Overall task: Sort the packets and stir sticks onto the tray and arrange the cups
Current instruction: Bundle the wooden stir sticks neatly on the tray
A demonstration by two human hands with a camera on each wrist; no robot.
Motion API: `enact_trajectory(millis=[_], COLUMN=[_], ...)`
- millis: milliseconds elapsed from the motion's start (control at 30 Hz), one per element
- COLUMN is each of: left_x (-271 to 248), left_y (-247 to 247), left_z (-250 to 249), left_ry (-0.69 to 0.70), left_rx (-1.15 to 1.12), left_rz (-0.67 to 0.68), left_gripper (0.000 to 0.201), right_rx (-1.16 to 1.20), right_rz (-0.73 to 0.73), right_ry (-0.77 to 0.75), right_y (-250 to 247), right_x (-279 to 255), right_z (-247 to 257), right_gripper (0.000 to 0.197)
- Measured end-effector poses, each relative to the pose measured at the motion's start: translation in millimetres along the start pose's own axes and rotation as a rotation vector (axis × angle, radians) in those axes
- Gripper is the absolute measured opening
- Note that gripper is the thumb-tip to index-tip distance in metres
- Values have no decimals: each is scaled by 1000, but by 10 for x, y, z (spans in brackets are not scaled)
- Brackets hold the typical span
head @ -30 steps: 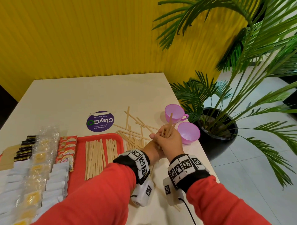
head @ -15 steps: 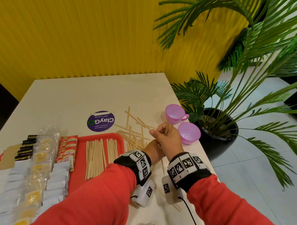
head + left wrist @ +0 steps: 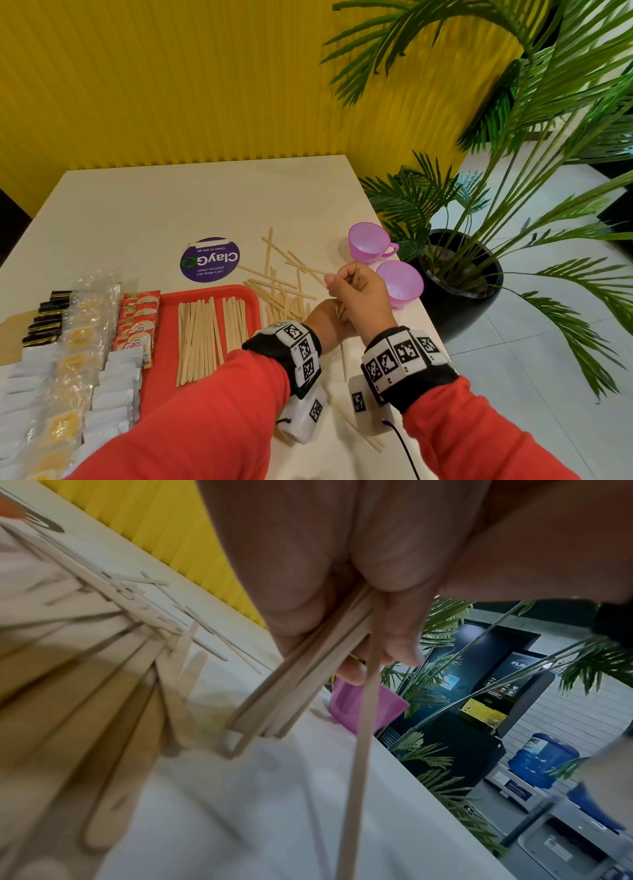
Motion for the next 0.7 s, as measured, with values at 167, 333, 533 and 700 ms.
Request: enact_trajectory(millis=[167, 333, 533, 700], left_x=[-65, -43, -76, -78], left_y=[-50, -66, -36, -41], left_z=[-69, -107, -95, -88], left_ry=[153, 138, 153, 181], left_rx=[236, 282, 359, 314], left_rz=[-16, -18, -31, -40], left_gripper=[17, 13, 30, 28], right_rx=[52, -251, -475, -611], right_rz=[-24, 42, 118, 76], right_ry=[-118, -333, -359, -609], right_y=[-140, -257, -351, -370], right_x=[24, -52, -176, -227], right_z=[147, 198, 34, 16], right_gripper=[16, 37, 52, 78])
Point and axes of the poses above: each hand's wrist, its own x-axis towards the middle knuckle, its own y-axis out of the palm, z = x × y, the point moved 2 cm from there along x, towards the middle knuckle, and after that the axes turned 6 degrees about -x, right-handed, at the moved point
